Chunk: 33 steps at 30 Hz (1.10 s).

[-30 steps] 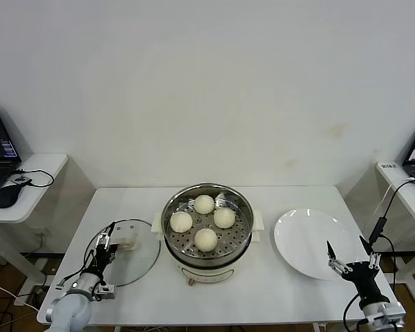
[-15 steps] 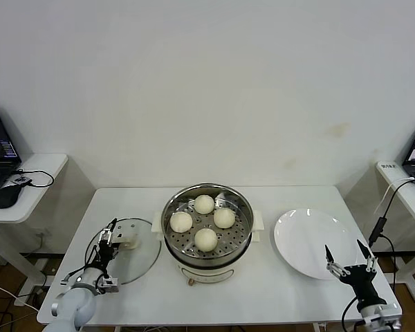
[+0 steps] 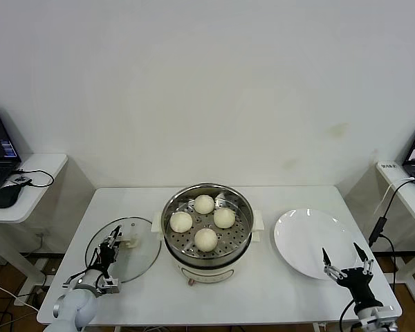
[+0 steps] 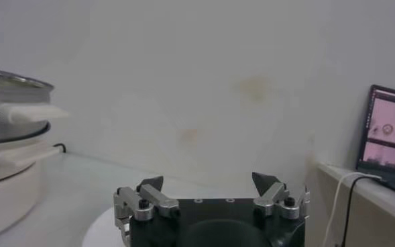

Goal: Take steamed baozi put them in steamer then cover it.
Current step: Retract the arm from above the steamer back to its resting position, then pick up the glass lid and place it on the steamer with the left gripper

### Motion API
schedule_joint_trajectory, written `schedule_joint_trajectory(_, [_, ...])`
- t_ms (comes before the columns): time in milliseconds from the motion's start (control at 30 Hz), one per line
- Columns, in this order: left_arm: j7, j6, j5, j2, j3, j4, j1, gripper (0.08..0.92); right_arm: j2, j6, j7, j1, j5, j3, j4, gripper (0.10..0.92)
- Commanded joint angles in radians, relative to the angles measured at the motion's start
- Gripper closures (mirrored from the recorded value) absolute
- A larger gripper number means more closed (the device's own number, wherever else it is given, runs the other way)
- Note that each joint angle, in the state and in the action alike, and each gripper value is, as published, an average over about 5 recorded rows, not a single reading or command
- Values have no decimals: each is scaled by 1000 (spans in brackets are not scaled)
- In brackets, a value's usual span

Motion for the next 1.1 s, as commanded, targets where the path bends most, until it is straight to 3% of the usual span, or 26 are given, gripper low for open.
schedule_joint_trajectory(33, [-12,-2,-33,-2,2,10,-3,693,0,2,0,-2,-3,-3,-2,202])
schedule_joint_trajectory(267, [-72,-8,-49,-12,-28,-25,20,853,-3,4,-1,-3,-7,-7,2,203])
schedule_joint_trajectory(567, [-96,5,-16,1,-134,-235,132,857,-20,0,-2,-3,-1,-12,5,203])
schedule_joint_trajectory(733, [-56,21,-14,34,-218,-378,234,857,-22,2,-3,5,-1,-25,7,203])
schedule_joint_trajectory(1100, [115,121,-162,119,-388,-714,439,857,-28,-1,-6,3,-9,-57,20,203])
